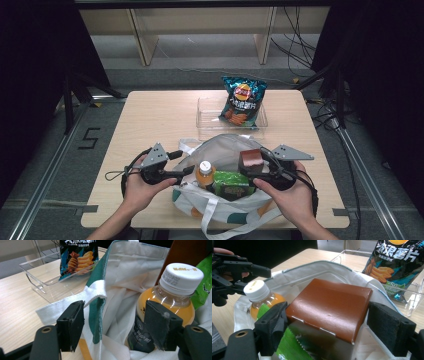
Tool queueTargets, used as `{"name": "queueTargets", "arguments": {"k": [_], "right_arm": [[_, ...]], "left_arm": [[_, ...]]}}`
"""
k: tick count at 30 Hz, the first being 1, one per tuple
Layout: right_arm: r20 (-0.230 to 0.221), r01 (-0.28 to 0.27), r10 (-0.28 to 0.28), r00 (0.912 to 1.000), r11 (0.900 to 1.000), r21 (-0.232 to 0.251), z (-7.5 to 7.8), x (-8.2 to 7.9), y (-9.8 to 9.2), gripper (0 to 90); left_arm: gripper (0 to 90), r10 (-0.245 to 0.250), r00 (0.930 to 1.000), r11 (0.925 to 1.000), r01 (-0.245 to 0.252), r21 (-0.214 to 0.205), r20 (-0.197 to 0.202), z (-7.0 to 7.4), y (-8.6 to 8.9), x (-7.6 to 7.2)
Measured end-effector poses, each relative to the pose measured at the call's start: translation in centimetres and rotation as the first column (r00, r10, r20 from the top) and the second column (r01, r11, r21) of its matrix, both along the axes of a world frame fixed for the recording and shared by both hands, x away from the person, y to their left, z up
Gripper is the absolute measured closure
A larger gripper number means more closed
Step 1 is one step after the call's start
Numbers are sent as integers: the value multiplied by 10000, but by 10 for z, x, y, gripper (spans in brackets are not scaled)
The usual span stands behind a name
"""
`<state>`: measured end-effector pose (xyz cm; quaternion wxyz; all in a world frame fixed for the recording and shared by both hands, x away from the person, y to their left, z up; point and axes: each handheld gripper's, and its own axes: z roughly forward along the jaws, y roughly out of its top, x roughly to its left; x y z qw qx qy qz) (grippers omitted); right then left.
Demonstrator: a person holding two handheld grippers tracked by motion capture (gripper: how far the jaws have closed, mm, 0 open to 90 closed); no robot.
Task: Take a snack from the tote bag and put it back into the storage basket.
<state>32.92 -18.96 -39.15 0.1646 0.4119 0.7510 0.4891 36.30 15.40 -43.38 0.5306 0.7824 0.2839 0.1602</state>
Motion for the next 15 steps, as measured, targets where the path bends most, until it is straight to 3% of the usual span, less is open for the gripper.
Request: {"name": "queueTargets", "arguments": {"k": [3, 5, 7, 10, 13, 14, 15], "right_arm": [[168, 64, -62, 9998, 9999, -145, 0, 0, -1, 195], [118, 296, -297, 9995, 9995, 75, 0, -2, 1, 212], [15, 256, -256, 9997, 9996, 95, 0, -2, 1, 228], [384, 252, -243, 9990, 9994, -229, 1, -2, -2, 269], [168, 110, -108, 9998, 9999, -127, 2, -3, -2, 291], [484, -83, 101, 9988, 9992, -381, 2, -1, -5, 303], [484, -83, 101, 9988, 9992, -381, 2, -1, -5, 303]], "left_arm": [[320, 9, 10000, 10000, -9, 51, 6, 0, 0, 0], [321, -22, 10000, 10000, 22, 3, 12, 0, 0, 0], [320, -24, 10000, 10000, 24, 6, 15, 0, 0, 0], [320, -16, 10000, 10000, 16, 3, 11, 0, 0, 0], [320, -20, 10000, 10000, 20, 12, 12, 0, 0, 0], [320, 6, 10000, 10000, -6, 34, 11, 0, 0, 0], [320, 6, 10000, 10000, -6, 34, 11, 0, 0, 0]]}}
